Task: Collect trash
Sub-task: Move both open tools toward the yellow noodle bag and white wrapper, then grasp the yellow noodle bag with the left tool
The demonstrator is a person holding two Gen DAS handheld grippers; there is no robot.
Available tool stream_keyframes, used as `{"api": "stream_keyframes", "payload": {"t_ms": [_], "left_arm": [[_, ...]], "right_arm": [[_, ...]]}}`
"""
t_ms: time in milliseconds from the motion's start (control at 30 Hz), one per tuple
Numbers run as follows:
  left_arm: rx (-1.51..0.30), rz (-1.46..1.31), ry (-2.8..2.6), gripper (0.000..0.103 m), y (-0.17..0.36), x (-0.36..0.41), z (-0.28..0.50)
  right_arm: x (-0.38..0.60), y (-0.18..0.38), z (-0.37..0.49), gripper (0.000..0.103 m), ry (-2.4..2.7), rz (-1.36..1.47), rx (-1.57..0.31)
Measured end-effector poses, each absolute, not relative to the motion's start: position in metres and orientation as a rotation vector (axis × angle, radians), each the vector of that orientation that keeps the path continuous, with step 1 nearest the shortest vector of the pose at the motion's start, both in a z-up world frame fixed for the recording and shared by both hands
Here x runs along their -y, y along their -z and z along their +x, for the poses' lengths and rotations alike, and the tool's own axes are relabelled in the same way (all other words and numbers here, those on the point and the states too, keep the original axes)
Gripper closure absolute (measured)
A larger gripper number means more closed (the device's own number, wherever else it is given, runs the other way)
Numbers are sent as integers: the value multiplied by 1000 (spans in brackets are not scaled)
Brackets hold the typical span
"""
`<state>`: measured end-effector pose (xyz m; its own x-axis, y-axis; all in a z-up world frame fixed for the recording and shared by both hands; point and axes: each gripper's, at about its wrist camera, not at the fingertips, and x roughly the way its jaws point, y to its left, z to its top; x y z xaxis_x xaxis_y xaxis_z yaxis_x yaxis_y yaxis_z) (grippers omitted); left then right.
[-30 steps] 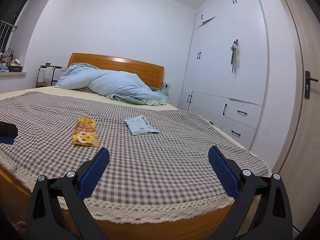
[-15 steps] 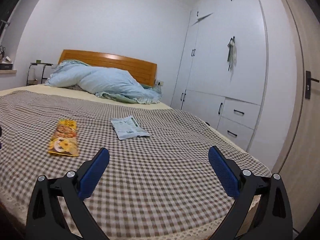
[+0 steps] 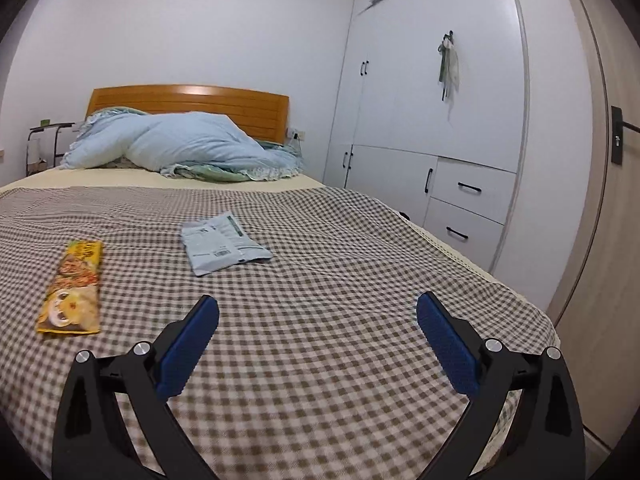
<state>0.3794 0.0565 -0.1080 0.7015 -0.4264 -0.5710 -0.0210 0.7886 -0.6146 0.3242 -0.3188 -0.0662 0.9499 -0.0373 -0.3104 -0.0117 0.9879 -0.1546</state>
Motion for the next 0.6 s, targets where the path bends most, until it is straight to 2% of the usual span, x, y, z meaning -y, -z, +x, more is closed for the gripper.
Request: {"api": "stream_keyframes", "payload": {"t_ms": [400,600], "left_arm": [[-819,-749,272,8,132,-82,454],[-810,-749,328,8,139,-70,487]], "right_arm": [[332,73,363,8,93,-191,-346],[356,72,376,8,120,-99,-395]]}}
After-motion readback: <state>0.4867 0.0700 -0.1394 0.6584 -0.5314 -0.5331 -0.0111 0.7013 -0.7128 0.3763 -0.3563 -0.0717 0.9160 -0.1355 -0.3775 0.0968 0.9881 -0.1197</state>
